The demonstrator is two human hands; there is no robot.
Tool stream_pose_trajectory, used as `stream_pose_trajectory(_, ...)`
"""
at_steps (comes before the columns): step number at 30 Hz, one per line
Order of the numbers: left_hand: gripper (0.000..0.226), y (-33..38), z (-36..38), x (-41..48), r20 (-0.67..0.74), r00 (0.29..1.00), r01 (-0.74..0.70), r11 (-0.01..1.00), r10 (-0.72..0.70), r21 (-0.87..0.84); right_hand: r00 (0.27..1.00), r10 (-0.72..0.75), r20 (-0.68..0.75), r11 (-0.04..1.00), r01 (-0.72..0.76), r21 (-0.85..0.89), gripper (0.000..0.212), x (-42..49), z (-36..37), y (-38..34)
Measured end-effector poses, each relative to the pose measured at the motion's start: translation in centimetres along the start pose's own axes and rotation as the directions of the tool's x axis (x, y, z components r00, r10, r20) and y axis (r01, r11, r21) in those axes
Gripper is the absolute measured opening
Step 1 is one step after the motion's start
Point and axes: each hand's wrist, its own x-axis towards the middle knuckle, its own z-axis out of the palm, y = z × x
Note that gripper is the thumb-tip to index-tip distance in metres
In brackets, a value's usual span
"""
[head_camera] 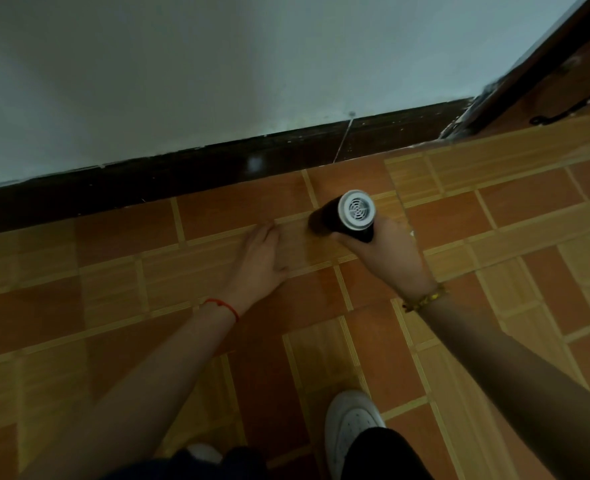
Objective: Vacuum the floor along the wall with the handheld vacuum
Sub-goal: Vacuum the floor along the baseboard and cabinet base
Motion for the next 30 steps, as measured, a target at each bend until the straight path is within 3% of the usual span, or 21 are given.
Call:
stream_pose_trajectory(3,0.082,0.2,0.1,-0.1,0.008,1.000,-0.015,1.000,0.015,0.003,0.996,0.057,-0.075,0.997,-0.060,-0.039,0.068,0.9,-1.8,1.8)
stream_pose_trajectory(9,0.083,0.7,0.5,0.2,0.005,1.000,-0.026,1.000,0.026,0.000,0.974,0.163,-0.158,0.984,-0.172,-0.045,0.057,2.6,-4.6,4.3)
stream_pose_trajectory(19,0.084,3.8,2.5,1.2,0.036,0.996,-0.085,0.996,0.083,0.039,0.999,0.051,0.008,0.997,-0.050,-0.052,0.061,0.4,-3.6,4.1)
stream_pose_trajectory(25,0.081,4.4,3.1,1.7,0.039,0.993,-0.111,0.990,0.108,0.086,0.989,0.103,-0.107,0.977,-0.121,-0.177,0.064,1.4,-4.8,4.6)
stream_pose_trajectory(30,0.083,4.1,3.6,1.4,0.087,0.989,-0.126,0.984,0.116,0.122,0.988,0.115,-0.105,0.985,-0.127,-0.121,0.059,2.5,-6.4,5.0)
